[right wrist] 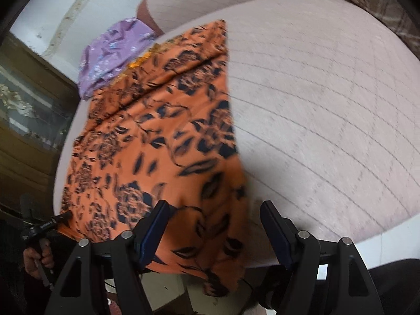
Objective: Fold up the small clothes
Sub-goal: 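Grasp the hem end of the orange blouse strip with both grippers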
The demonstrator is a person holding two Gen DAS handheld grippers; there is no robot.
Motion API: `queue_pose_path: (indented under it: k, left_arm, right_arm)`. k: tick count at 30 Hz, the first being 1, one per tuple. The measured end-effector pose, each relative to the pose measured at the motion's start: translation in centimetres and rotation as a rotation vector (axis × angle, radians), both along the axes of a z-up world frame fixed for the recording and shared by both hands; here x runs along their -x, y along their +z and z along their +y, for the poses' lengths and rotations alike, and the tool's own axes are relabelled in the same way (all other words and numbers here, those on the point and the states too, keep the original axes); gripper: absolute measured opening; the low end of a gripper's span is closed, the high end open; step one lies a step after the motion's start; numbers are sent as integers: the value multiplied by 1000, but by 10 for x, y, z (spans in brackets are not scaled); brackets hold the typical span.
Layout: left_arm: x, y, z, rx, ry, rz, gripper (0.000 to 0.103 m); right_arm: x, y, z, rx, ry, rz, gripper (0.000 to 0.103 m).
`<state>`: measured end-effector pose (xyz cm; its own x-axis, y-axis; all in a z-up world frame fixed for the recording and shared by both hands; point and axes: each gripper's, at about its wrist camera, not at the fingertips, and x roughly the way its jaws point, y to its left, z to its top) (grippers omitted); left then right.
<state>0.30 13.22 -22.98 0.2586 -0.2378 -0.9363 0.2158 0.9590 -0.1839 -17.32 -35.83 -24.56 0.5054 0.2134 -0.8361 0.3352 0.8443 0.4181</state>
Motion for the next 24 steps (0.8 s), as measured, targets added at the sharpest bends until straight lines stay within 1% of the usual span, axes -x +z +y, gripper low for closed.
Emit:
queue_pose_path:
  k: [3,4,5,6,7,8,9,11,13,14,16,17,18,20,24]
  left_arm:
    - [-1,0,-7,-34,-23,-31,40]
    - [-1,1,-7,-41,-24,-37,38]
    - [-1,1,-7,-44,-24,-43,27]
    - [-1,2,-9,-40,-23,-45,17]
    - [-2,3,-7,-26,-21,-43,14]
    - [-3,3,-6,-16,-17,-41,10]
    - [-4,3,-4,-10,-14,-38,9]
    - [-4,3,-3,-3,-14,-37,8]
    - [-3,7,2,0,-20,-43,7]
    - [-4,7,2,3,-23,-45,6]
    - [-4,12,7,23,-27,-46,6]
    - [-4,16,9,39,-27,-47,6]
    - [-3,19,12,61,-25,-51,6]
    - [-4,29,22,102,-19,-61,6]
    - [-8,56,34,168,-9,-99,5]
  right_arm:
    - [3,-11,-2,-32,-1,50,73]
    - [5,-12,1,-30,6,58,72]
    - [5,-12,5,-24,19,69,68]
    - [6,-13,9,-13,33,93,60]
    - [6,-14,13,-1,37,114,56]
    - [7,-16,18,17,40,140,50]
    - [7,-17,22,31,45,160,43]
    - [6,-20,29,74,41,199,35]
    - [6,-19,37,112,52,212,18]
    - [5,-16,44,142,82,213,7]
    - [4,-9,56,201,127,207,7]
    - [4,-5,61,209,151,194,7]
    - [3,-1,61,189,161,179,6]
    - [2,11,52,102,156,124,6]
    - [-1,42,27,-9,96,-6,6]
